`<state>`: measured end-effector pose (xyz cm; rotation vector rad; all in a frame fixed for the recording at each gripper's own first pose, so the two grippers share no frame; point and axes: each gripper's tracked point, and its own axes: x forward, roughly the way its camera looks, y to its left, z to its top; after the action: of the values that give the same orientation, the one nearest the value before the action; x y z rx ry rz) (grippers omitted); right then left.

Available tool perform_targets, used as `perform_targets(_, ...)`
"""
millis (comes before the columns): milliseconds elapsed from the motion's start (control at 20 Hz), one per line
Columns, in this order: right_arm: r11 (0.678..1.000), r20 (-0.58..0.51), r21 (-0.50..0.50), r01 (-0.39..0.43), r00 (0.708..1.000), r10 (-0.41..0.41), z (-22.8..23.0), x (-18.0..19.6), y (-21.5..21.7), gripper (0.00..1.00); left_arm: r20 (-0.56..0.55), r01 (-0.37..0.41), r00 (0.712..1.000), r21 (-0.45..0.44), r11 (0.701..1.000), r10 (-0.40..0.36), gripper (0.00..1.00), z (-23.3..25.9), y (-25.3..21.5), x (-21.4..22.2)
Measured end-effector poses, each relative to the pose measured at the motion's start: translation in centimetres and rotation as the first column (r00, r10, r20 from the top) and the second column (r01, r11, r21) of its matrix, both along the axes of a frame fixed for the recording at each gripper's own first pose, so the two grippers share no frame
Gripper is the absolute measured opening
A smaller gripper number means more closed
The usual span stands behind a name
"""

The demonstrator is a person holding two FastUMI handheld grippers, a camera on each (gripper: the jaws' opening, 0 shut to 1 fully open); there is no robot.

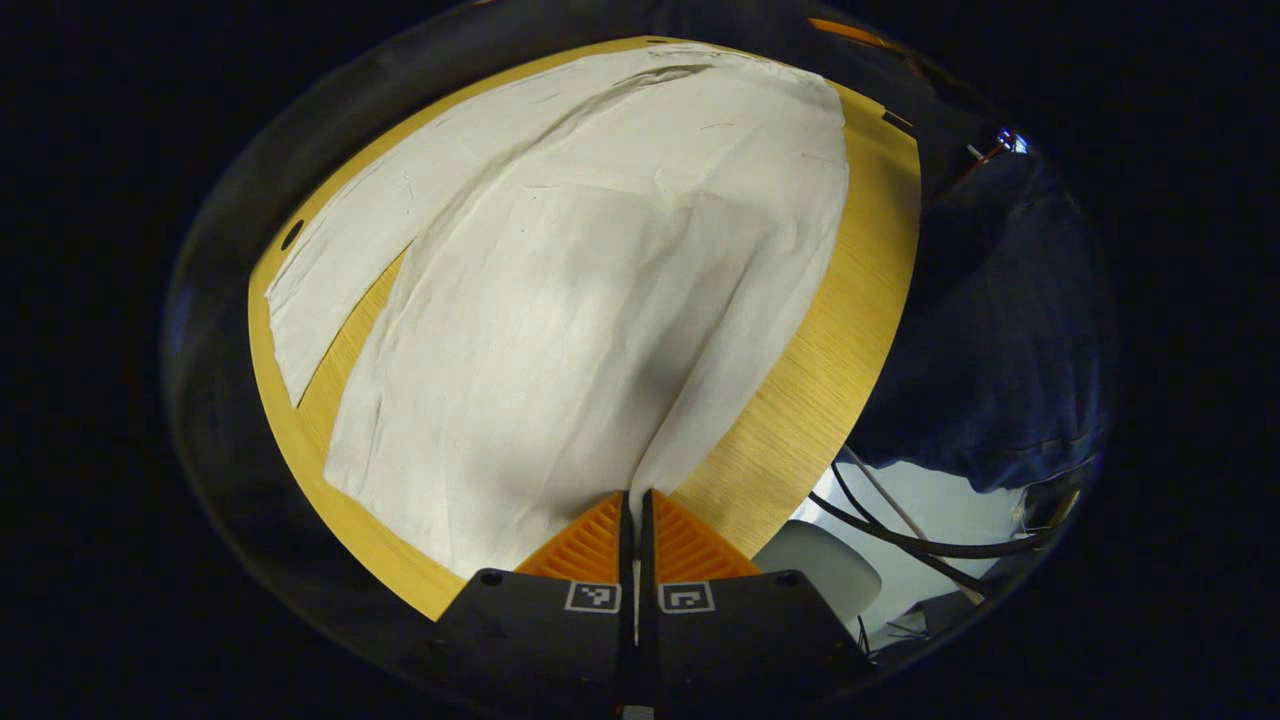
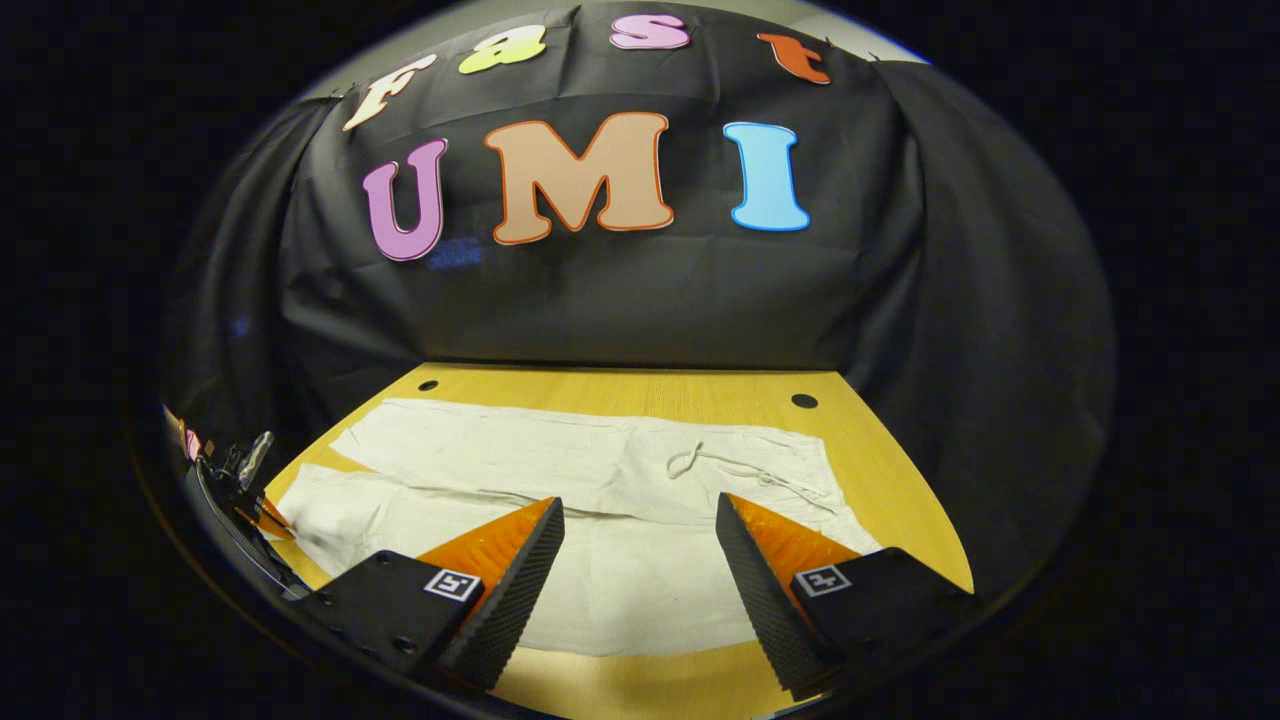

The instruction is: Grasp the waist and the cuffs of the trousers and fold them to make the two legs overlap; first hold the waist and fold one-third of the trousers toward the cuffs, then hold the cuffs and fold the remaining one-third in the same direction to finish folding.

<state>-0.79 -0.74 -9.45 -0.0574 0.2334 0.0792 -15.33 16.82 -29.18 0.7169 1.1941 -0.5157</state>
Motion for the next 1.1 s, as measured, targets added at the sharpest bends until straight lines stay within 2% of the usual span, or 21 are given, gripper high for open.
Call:
perform_targets(200,0.998,-0.081,-0.036,-0.056,0.995,0.053,-2.8,0.3,-3.7,0.98,-0.03,-0.015,0.999,0.036,0.999,0.016,0.0,0.1,0.1,-0.1)
perform_targets(350,0.989,-0.161,-0.099,-0.111,0.982,0.094,-5.4,0.3,-6.8,0.98,-0.047,-0.046,0.998,0.055,0.997,0.049,0.0,-0.1,-0.1,0.0)
perform_targets(600,0.955,-0.295,-0.155,-0.252,0.935,0.199,-9.0,-0.2,-10.9,1.0,-0.064,-0.133,0.988,0.09,0.987,0.138,0.0,-0.2,0.2,0.2)
perform_targets(700,0.922,-0.339,-0.227,-0.313,0.913,0.226,-10.1,0.3,-13.0,0.98,-0.054,-0.187,0.98,0.099,0.977,0.193,0.0,-0.2,0.2,0.3)
perform_targets(850,0.839,-0.41,-0.325,-0.435,0.865,0.29,-11.8,1.2,-14.6,0.98,-0.047,-0.227,0.971,0.133,0.965,0.235,0.0,-0.3,0.0,0.3)
perform_targets(1050,0.71,-0.485,-0.415,-0.57,0.798,0.357,-13.7,2.1,-15.0,1.0,-0.034,-0.265,0.961,0.161,0.951,0.274,0.0,-0.3,0.2,0.5)
perform_targets(1100,0.666,-0.519,-0.434,-0.607,0.772,0.366,-14.4,2.1,-15.2,0.97,-0.027,-0.275,0.959,0.165,0.947,0.283,0.0,-0.3,0.2,0.6)
